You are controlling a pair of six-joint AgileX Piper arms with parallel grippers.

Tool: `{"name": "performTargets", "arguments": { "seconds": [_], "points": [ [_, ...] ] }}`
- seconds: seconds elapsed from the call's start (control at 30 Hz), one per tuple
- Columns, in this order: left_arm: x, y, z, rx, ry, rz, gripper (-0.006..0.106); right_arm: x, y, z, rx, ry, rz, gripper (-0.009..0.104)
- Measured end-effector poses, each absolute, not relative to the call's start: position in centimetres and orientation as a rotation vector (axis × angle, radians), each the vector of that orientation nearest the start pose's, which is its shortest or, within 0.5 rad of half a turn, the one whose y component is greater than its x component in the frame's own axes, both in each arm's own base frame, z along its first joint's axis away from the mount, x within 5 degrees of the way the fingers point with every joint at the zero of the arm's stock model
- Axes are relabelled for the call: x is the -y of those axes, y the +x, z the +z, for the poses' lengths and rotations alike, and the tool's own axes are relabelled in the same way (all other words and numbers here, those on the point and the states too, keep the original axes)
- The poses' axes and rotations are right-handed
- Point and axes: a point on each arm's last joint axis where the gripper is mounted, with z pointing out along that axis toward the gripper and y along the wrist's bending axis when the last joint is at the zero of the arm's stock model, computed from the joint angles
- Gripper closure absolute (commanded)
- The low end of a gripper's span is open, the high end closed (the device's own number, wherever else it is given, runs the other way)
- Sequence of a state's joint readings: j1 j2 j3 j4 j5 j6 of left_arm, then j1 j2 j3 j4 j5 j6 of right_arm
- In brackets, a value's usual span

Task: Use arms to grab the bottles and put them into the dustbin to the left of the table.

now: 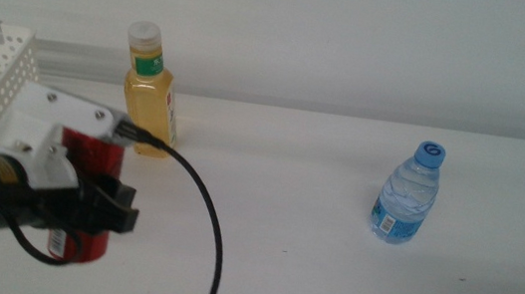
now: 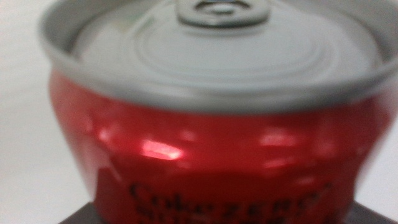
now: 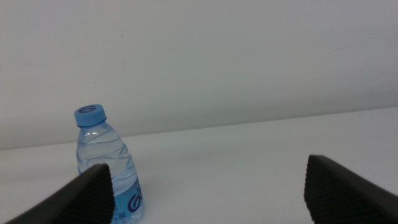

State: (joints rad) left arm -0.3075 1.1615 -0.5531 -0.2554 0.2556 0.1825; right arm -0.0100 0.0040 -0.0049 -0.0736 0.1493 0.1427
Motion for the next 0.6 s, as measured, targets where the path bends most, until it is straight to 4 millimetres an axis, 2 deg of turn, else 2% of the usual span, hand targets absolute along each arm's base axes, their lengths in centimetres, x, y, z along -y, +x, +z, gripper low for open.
{"name": "performTargets", "arguments": {
  "seconds": [0.17,0.37,0.6],
  "points": [
    [6.2,20.9,25.6,-2.338,0.306,-0.245,0.102,0.2,5.6,20.1,-1.630,0.074,0.037,0.013],
    [5.4,21.2,27.9,-2.428,0.312,-0.227,0.102,0.2,5.6,20.1,-1.630,0.074,0.037,0.013],
    [1.5,21.9,31.0,-2.466,0.224,-0.119,0.102,0.2,5.6,20.1,-1.630,0.074,0.037,0.013]
  ]
}}
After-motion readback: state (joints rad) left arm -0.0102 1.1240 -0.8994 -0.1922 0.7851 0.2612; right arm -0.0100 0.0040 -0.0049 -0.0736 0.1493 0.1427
